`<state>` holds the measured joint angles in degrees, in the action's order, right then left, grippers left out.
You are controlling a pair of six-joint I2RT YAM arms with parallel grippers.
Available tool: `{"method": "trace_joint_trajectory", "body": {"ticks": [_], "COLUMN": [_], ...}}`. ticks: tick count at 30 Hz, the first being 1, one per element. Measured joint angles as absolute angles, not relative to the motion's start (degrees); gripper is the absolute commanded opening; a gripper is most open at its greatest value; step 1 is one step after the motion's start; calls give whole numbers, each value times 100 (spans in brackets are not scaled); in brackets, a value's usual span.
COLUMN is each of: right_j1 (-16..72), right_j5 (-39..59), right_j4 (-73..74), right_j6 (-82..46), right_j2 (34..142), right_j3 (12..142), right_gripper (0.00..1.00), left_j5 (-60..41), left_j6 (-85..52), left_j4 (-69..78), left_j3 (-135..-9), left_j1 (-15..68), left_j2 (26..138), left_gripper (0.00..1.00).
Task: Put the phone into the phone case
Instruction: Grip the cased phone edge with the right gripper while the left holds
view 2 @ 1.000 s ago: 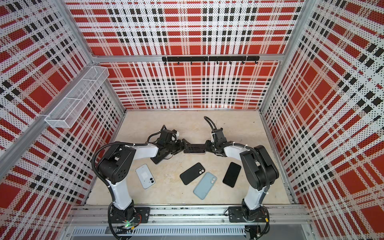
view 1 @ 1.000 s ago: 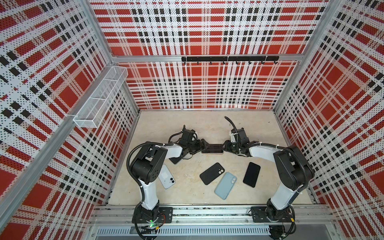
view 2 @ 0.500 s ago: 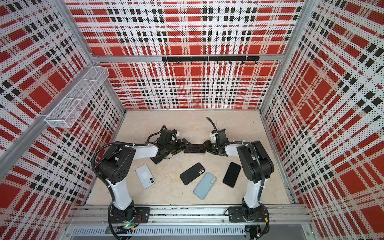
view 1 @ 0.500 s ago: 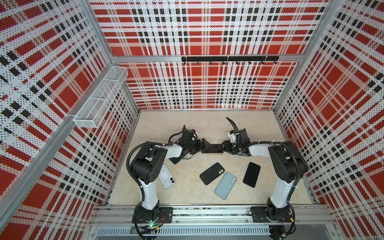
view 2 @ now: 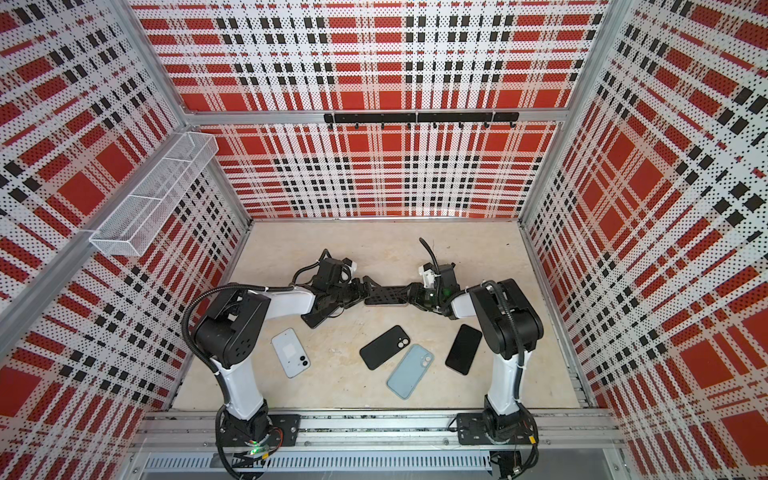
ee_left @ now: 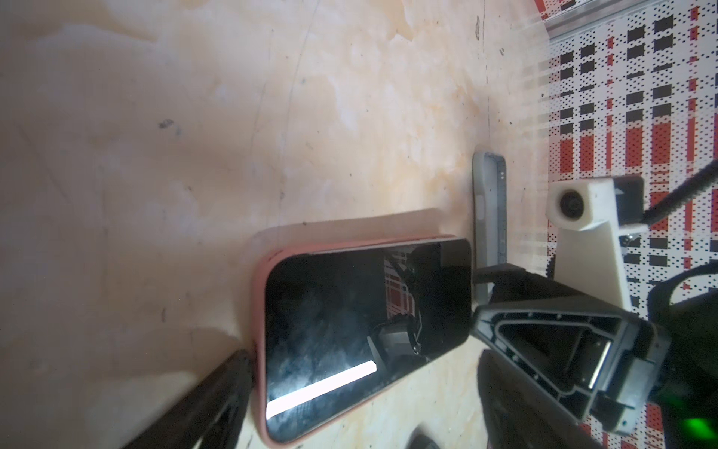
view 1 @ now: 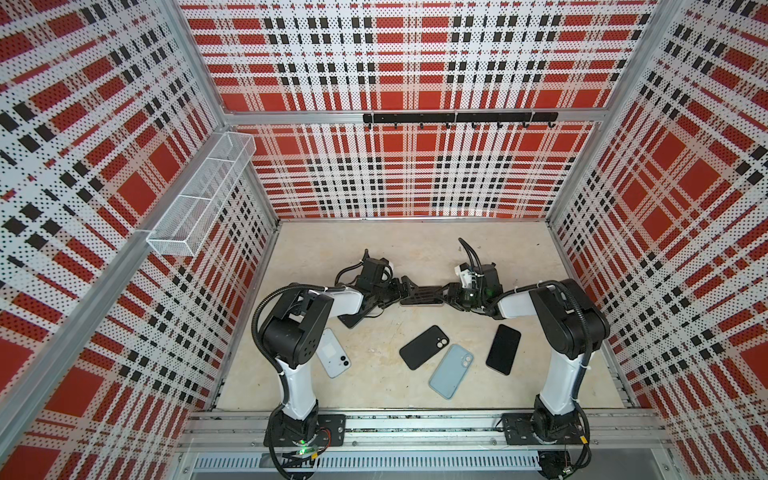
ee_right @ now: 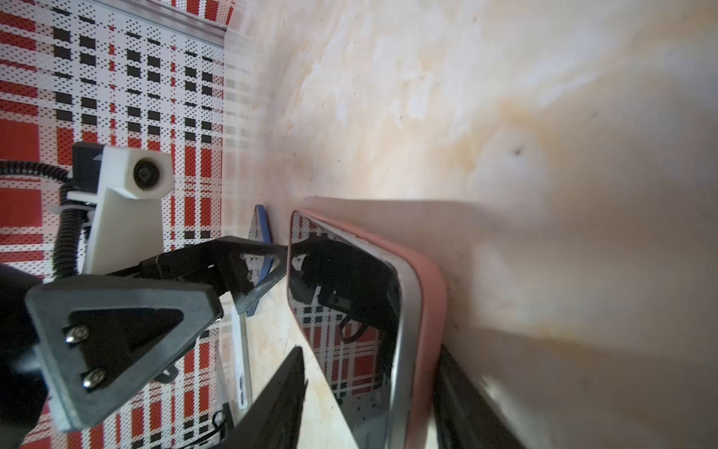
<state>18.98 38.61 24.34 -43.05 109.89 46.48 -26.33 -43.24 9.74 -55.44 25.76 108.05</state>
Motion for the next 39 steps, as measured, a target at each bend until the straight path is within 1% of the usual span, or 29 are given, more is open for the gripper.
{"method": "trace_joint_trajectory", "body": {"ticks": [6,12,17,18,21,22,24,25,26,29,32,34,36,39], "right_j1": [1909,1911,1914,1914,1925,1925,1925,1925,1927,1922,1933,1944,1925,1837], "right_j5": [4069,4145,4226,4244,4246,4244,4244,4241,4219,4204,4195,4174,4174,4235], "right_j4": [3076,3511,3728,3771,3798,3798,3795,3791,3771,3726,3723,3701,3697,3570], "right_j6": [-4580,-4711,-4801,-4803,-4799,-4790,-4757,-4735,-4705,-4689,-4674,-4652,-4657,-4676], "right_j2": [10986,10984,10984,10984,10978,10978,10973,10973,10973,10967,10840,10757,10669,10427], "right_j3": [4379,4338,4335,4335,4335,4335,4338,4338,4338,4342,4351,4346,4307,4259], "right_gripper": [41,26,10,9,8,11,19,20,20,11,9,6,1,0], "left_j5": [-2635,-2670,-2679,-2681,-2683,-2685,-2685,-2687,-2687,-2689,-2700,-2705,-2733,-2818], "left_j6": [-4327,-4324,-4327,-4327,-4327,-4327,-4327,-4327,-4327,-4329,-4331,-4333,-4333,-4320], "left_j4": [1013,1092,1109,1111,1111,1111,1114,1114,1114,1116,1138,1149,1144,1114], "left_j3": [-5518,-5472,-5454,-5450,-5448,-5448,-5448,-5448,-5448,-5448,-5419,-5363,-5277,-5194], "left_j1": [2571,2552,2550,2550,2547,2547,2547,2547,2547,2547,2541,2515,2480,2364], "left_j2": [10796,10785,10766,10763,10761,10761,10761,10761,10761,10761,10742,10689,10586,10353], "left_gripper": [93,95,96,96,96,96,96,97,96,97,97,98,99,100]}}
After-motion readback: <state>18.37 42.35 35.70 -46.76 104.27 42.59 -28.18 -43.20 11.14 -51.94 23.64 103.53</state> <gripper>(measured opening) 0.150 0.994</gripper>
